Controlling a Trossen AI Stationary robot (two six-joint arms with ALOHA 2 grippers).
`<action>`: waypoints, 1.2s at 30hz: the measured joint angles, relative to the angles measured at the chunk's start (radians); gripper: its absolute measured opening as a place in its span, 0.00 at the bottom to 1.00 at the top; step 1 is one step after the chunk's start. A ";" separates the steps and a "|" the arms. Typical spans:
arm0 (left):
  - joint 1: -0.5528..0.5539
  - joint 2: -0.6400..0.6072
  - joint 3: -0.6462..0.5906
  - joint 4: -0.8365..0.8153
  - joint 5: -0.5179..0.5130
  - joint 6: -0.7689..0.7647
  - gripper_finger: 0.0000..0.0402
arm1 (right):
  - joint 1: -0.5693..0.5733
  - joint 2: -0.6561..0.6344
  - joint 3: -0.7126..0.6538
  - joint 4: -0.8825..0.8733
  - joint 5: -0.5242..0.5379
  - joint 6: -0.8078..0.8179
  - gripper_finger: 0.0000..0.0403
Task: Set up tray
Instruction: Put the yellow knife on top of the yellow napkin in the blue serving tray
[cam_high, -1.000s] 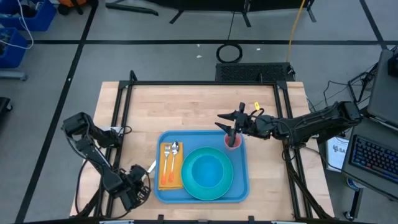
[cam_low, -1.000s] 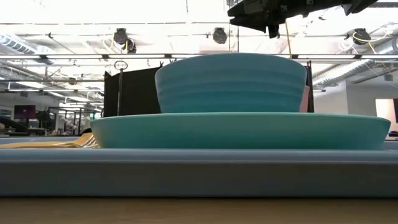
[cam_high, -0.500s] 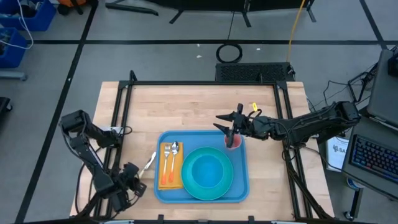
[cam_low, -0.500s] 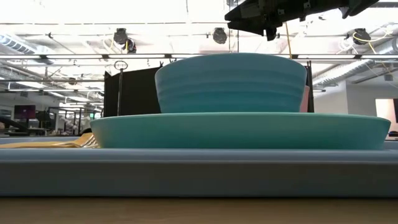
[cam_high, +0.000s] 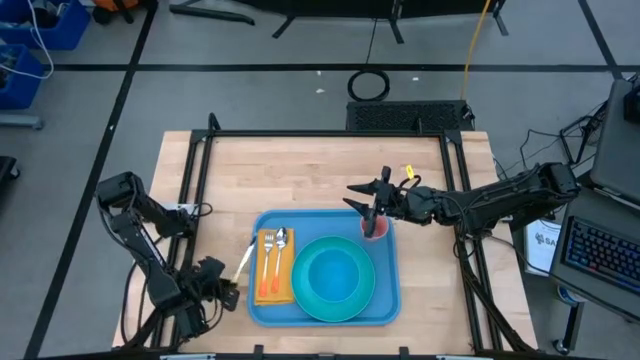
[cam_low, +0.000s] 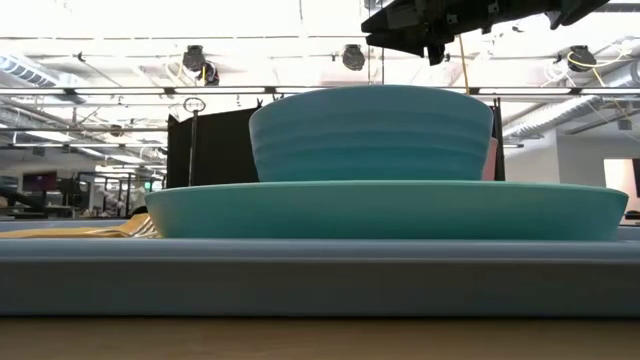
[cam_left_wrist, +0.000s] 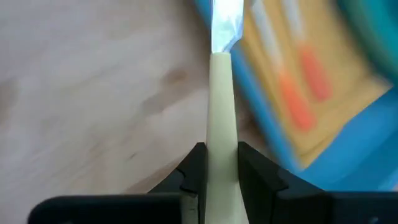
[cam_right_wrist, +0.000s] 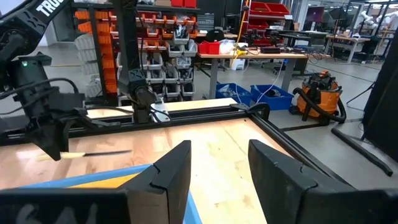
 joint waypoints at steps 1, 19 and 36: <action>0.004 -0.006 0.000 0.000 -0.035 -0.004 0.16 | 0.000 0.000 0.000 0.000 0.000 0.000 0.38; 0.260 -0.020 0.001 0.202 -0.227 0.343 0.16 | 0.000 0.000 0.000 0.000 -0.001 0.000 0.38; 0.385 0.081 0.001 0.550 -0.198 0.363 0.16 | -0.030 -0.008 0.000 0.193 0.001 -0.292 0.38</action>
